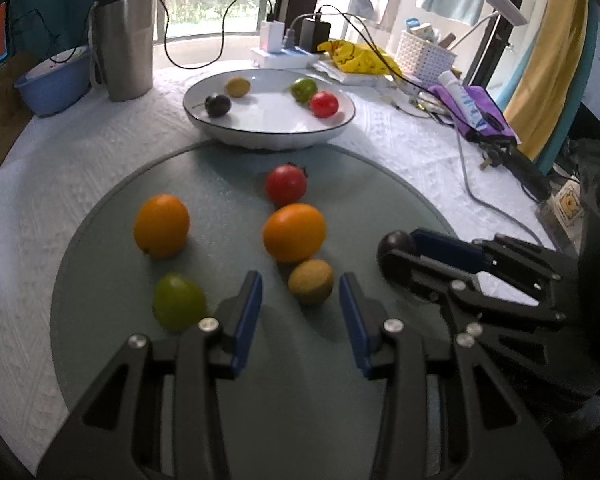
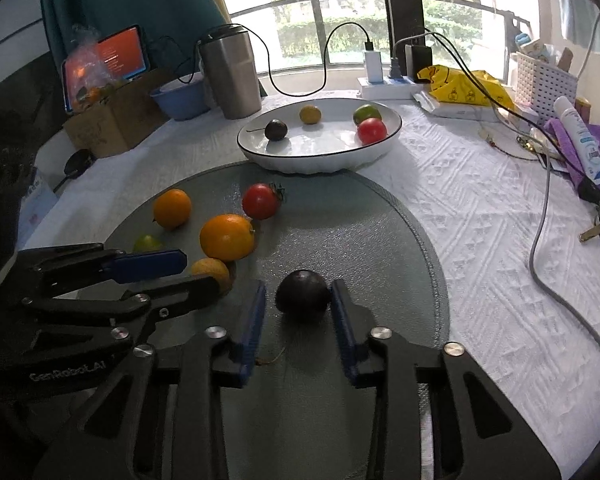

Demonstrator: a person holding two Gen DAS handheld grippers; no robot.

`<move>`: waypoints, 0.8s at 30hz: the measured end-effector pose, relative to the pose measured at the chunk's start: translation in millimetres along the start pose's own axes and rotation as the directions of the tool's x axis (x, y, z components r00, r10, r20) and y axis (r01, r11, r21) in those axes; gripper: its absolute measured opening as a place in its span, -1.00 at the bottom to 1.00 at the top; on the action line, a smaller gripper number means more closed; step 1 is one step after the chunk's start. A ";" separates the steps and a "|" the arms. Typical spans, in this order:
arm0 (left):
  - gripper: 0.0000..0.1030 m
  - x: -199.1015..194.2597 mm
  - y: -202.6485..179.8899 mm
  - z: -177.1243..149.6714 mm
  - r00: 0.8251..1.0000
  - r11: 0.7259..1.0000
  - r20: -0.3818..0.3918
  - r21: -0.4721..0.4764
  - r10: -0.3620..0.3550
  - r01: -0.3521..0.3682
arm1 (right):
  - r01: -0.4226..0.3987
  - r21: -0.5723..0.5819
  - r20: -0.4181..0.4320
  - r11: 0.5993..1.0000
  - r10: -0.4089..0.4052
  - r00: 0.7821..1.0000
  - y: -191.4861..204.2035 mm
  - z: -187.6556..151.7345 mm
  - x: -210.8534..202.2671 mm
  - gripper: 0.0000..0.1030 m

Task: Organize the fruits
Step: 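Return both grippers to the mat and grasp the second dark plum with the right gripper, then grasp the golden kiwi with the left gripper while the right gripper lifts the plum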

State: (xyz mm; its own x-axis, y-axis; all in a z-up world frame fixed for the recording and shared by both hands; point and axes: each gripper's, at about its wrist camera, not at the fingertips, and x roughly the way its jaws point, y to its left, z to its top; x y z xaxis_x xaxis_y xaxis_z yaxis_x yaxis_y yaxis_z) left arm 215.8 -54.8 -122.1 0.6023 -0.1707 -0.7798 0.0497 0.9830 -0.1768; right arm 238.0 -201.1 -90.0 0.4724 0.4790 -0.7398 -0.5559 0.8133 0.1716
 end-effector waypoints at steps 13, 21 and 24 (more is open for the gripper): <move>-0.45 13.3 -11.6 7.2 0.999 0.998 -0.033 0.063 0.012 -0.010 | -0.037 0.028 0.018 0.999 0.037 0.999 -15.9 3.5 -5.6 -0.42; -0.52 8.3 -18.4 9.8 0.999 0.995 -0.034 0.094 -0.028 0.031 | -0.009 0.017 0.040 1.000 0.009 0.999 -17.5 10.8 -11.4 -0.42; -0.52 0.1 -17.7 14.5 0.999 0.994 -0.014 0.097 -0.040 0.041 | -0.003 0.013 0.044 1.000 0.003 0.999 -17.3 15.8 -11.7 -0.42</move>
State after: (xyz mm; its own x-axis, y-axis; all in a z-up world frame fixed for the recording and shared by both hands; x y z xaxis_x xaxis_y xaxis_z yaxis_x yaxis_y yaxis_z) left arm 226.6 -71.3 -110.4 0.5883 -0.2111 -0.7806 0.1516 0.9770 -0.1499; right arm 252.9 -215.6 -74.1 0.5003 0.4953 -0.7102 -0.5488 0.8158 0.1824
